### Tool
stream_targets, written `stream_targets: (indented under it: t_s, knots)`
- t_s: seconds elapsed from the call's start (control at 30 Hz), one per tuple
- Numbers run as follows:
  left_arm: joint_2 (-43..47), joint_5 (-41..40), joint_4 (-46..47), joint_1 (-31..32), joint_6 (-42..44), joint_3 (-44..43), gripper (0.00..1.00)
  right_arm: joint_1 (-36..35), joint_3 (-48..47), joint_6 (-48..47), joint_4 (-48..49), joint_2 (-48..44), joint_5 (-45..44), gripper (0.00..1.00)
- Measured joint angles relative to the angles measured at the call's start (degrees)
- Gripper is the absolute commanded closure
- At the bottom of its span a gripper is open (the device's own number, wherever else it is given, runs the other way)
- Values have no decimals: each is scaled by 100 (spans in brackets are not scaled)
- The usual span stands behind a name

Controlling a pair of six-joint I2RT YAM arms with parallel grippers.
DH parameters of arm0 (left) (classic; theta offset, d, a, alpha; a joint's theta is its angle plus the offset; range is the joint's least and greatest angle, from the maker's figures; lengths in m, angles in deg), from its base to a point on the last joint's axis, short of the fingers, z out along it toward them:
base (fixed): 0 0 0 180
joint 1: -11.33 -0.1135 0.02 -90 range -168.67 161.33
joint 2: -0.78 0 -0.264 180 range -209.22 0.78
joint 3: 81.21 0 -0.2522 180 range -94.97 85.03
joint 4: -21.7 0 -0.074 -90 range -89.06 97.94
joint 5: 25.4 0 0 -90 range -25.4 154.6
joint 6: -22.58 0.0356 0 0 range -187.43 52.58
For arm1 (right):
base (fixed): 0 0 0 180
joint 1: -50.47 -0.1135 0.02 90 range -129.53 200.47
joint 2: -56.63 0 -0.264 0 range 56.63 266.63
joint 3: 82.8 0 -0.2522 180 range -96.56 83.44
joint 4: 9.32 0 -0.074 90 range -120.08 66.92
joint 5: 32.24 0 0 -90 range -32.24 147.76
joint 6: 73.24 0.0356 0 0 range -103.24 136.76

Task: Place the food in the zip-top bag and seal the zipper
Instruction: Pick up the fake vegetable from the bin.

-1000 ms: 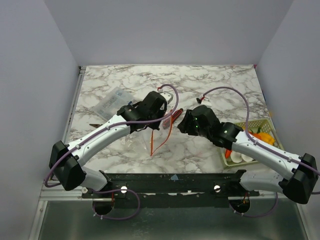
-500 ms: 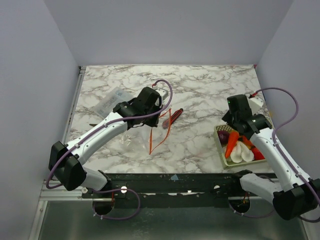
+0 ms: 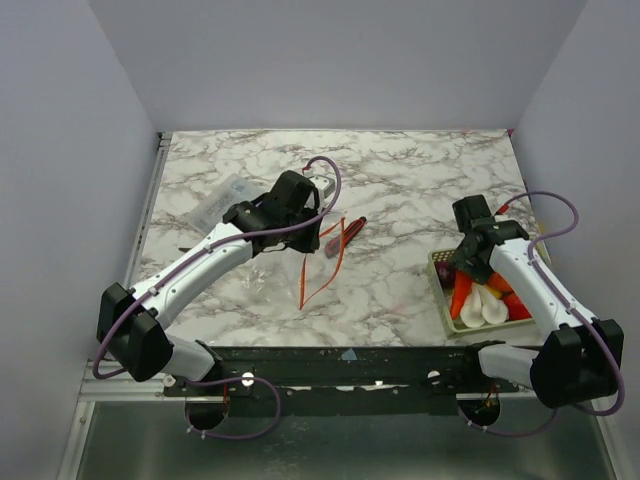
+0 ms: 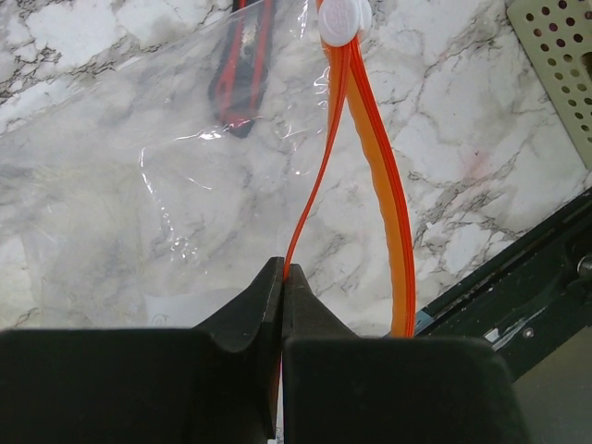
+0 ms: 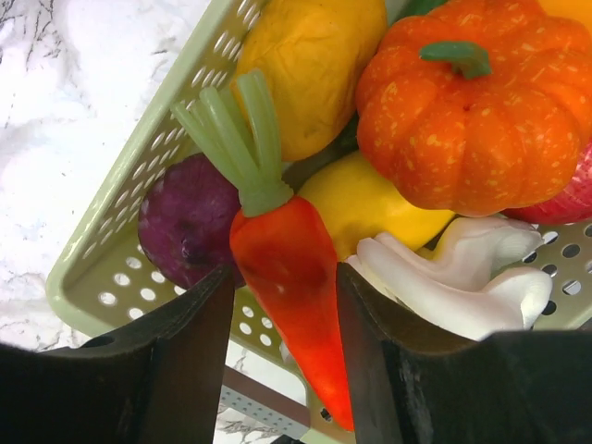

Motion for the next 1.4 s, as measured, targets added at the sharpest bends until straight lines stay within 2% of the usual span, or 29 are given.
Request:
stream_targets:
  t_s: [0.4,0.6,0.67,0.77,1.07,1.23,1.4]
  knots:
    - [151,459,111,-74,-129,17,100,0,116,-52,-39,170,205,49]
    - [201,509,140,-74,-133,50,100,0,111,-160,-42,280,214,72]
    - [205,509,140,-76,-131,50,100,0,101,-177,-44,280,216,77]
    - [208,507,140,-85,-131,50,100,0,98,-192,-46,190,225,98]
    - [221,503,140,-144,-129,52,100,0,-343,-511,-87,-1051,422,100]
    - [271,533,149,-173,-133,68,100,15,-175,-1134,1091,-2120,1912,99]
    - [348,715,295,-249,-177,186,100,-24,723,-833,3101,-2564,3552,99]
